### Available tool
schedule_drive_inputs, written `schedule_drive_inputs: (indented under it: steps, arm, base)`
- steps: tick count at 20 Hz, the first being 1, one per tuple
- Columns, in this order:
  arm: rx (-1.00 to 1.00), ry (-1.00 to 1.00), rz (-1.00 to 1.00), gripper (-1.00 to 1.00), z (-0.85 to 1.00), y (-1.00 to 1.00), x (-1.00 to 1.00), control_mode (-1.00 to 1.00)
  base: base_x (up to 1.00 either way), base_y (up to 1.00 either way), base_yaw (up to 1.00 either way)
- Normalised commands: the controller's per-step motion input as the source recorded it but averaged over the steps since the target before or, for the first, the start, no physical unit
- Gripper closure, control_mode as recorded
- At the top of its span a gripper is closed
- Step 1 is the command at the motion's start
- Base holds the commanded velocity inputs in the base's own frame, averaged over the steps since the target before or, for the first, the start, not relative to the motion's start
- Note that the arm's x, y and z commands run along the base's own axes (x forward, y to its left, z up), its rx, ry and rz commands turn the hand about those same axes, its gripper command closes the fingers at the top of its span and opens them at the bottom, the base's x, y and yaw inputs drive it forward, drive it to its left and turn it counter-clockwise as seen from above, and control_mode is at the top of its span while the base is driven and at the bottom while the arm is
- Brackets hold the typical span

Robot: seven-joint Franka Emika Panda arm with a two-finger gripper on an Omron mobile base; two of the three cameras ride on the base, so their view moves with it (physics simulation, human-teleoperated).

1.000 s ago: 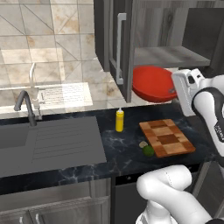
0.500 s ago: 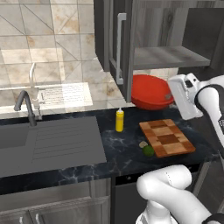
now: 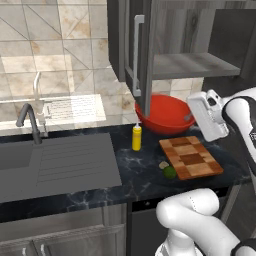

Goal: Open the cabinet. Place the bowl and condiment on the counter. Then place the lime and garlic on the cutting board.

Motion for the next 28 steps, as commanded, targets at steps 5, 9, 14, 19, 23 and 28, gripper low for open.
schedule_drive_inputs:
  steps: [5, 9, 14, 19, 23, 28]
  arm:
    - [0.00, 0.00, 0.10, 1.00, -0.25, 0.13, 0.00, -1.00]
    - [0.00, 0.00, 0.08, 1.00, -0.21, 0.10, 0.02, -1.00]
    - [0.00, 0.00, 0.05, 1.00, -0.13, 0.04, 0.11, -1.00]
    - [-0.03, 0.00, 0.03, 1.00, -0.07, 0.04, 0.19, -1.00]
    - [-0.02, 0.00, 0.03, 1.00, -0.09, 0.07, 0.16, -1.00]
    - [-0.02, 0.00, 0.04, 1.00, -0.15, 0.11, 0.09, -1.00]
  base:
    - [0.00, 0.00, 0.00]
    - [0.00, 0.00, 0.00]
    - [0.00, 0.00, 0.00]
    - [0.00, 0.00, 0.00]
    - [0.00, 0.00, 0.00]
    - [0.00, 0.00, 0.00]
